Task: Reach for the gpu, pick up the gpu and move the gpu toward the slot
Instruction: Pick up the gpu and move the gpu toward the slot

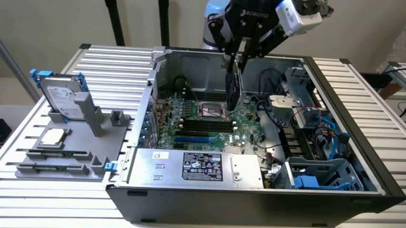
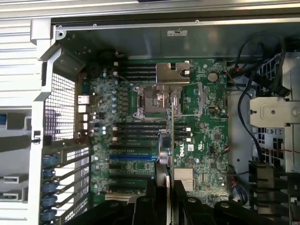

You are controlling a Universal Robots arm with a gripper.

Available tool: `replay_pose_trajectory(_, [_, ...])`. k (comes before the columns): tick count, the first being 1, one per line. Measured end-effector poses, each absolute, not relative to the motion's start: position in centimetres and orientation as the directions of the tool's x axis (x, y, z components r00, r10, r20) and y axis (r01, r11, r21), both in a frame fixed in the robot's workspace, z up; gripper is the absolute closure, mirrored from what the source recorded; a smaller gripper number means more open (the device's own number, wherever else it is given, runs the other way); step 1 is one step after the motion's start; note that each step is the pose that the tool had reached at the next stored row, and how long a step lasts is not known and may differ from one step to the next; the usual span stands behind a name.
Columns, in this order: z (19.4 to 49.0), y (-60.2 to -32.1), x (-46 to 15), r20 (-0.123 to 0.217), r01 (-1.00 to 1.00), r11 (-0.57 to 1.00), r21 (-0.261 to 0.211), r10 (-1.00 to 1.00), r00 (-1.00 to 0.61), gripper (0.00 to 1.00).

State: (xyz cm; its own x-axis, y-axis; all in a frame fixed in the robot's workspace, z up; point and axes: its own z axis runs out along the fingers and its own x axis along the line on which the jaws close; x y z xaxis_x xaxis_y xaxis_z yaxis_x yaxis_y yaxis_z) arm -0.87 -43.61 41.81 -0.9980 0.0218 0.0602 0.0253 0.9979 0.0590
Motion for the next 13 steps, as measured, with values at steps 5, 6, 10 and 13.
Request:
replay_pose_trajectory(5, [41.41, -43.61, -0.58, 0.038, 0.013, 0.998, 0.06, 0.011, -0.999, 0.73])
replay_pose_trajectory(6, [41.37, -43.61, -0.57, 0.038, 0.012, 0.998, 0.06, 0.01, -0.999, 0.73])
replay_pose_trajectory(10, [41.37, -43.61, -0.58, 0.038, 0.012, 0.998, 0.06, 0.01, -0.999, 0.73])
replay_pose_trajectory(13, [41.37, -43.61, -0.57, 0.038, 0.012, 0.998, 0.06, 0.01, -0.999, 0.73])
